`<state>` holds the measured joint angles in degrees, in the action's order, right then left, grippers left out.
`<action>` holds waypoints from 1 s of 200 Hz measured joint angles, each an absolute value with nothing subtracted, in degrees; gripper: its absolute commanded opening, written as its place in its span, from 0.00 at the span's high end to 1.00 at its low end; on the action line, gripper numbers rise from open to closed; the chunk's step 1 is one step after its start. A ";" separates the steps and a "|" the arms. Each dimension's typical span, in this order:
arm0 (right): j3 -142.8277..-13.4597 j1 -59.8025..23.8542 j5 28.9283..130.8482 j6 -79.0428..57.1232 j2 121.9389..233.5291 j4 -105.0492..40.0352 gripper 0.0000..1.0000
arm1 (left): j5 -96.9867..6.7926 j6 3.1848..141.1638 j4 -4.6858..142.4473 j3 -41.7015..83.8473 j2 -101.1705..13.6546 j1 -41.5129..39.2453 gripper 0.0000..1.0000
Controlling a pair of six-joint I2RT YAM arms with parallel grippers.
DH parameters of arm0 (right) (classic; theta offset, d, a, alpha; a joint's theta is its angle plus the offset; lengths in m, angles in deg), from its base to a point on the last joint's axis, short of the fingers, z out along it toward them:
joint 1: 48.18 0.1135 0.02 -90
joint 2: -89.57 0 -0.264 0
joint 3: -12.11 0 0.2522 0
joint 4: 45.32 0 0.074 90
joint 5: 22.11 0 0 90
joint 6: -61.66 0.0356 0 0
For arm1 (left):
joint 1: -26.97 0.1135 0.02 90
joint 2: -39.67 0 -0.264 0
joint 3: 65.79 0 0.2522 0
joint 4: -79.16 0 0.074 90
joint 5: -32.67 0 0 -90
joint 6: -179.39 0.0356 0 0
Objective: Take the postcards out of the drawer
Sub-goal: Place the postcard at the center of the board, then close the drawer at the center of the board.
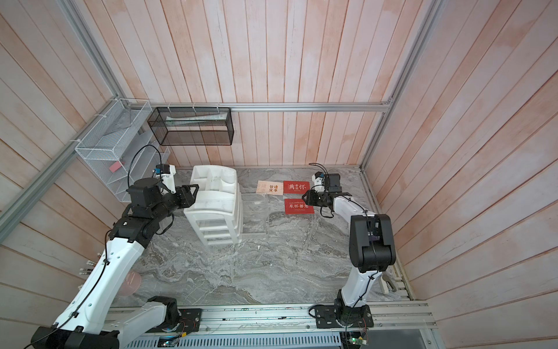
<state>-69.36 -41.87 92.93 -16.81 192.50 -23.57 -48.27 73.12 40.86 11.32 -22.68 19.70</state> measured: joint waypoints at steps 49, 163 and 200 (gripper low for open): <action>-67.83 -38.05 97.19 -14.94 192.37 -25.82 0.59 | -51.81 74.41 37.72 13.48 -25.17 20.46 0.48; -66.27 -32.95 101.01 -11.50 195.83 -31.87 0.61 | -52.66 76.49 36.19 14.36 -29.78 21.69 0.61; -66.14 -32.30 101.23 -11.07 197.60 -33.21 0.61 | -52.64 76.75 36.19 14.97 -30.50 21.69 0.68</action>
<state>-66.14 -32.30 101.23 -11.07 197.60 -33.21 -52.64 76.75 36.19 14.97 -30.50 21.69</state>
